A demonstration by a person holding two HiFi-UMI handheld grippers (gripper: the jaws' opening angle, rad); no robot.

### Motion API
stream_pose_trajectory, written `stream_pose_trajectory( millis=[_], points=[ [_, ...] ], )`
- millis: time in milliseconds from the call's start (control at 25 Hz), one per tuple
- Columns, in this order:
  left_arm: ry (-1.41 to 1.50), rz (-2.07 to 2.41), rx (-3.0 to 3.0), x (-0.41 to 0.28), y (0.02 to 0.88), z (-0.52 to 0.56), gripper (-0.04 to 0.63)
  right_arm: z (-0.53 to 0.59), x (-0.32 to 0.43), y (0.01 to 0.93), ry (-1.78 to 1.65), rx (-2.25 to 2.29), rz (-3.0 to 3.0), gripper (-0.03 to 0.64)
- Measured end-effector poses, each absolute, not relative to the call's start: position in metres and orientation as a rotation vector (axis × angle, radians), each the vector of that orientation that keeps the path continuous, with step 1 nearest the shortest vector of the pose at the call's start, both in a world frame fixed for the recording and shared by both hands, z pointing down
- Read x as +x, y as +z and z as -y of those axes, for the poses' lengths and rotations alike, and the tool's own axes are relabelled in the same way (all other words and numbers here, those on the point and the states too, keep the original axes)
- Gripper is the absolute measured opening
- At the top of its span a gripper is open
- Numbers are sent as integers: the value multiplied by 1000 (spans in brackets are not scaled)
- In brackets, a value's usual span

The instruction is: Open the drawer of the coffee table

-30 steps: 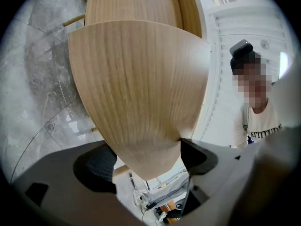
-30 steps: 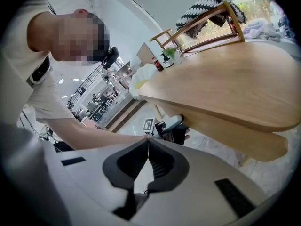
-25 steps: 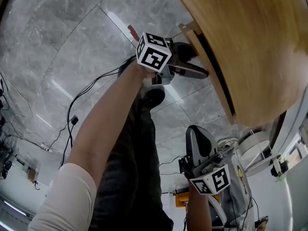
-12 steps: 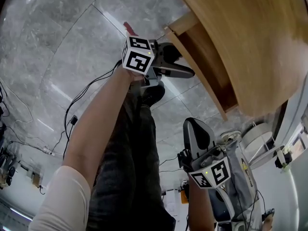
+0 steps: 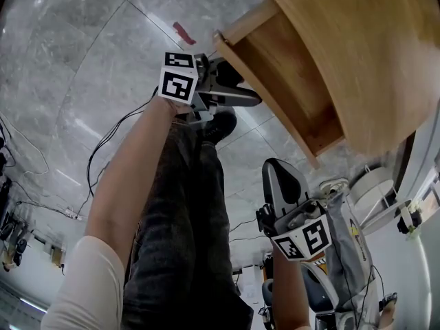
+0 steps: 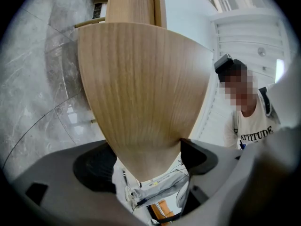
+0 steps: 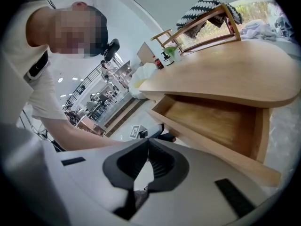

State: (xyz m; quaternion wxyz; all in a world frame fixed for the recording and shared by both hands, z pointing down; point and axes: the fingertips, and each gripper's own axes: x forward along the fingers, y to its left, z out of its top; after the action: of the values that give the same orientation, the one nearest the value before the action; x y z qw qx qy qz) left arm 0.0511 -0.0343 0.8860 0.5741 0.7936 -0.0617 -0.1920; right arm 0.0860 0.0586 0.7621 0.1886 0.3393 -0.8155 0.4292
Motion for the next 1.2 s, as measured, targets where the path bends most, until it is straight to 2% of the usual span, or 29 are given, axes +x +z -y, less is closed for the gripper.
stream_pose_trajectory(
  millis=[1200],
  points=[
    [-444, 164, 1770, 36, 903, 9, 437, -79, 83, 772, 1218, 959, 2300, 18]
  ],
)
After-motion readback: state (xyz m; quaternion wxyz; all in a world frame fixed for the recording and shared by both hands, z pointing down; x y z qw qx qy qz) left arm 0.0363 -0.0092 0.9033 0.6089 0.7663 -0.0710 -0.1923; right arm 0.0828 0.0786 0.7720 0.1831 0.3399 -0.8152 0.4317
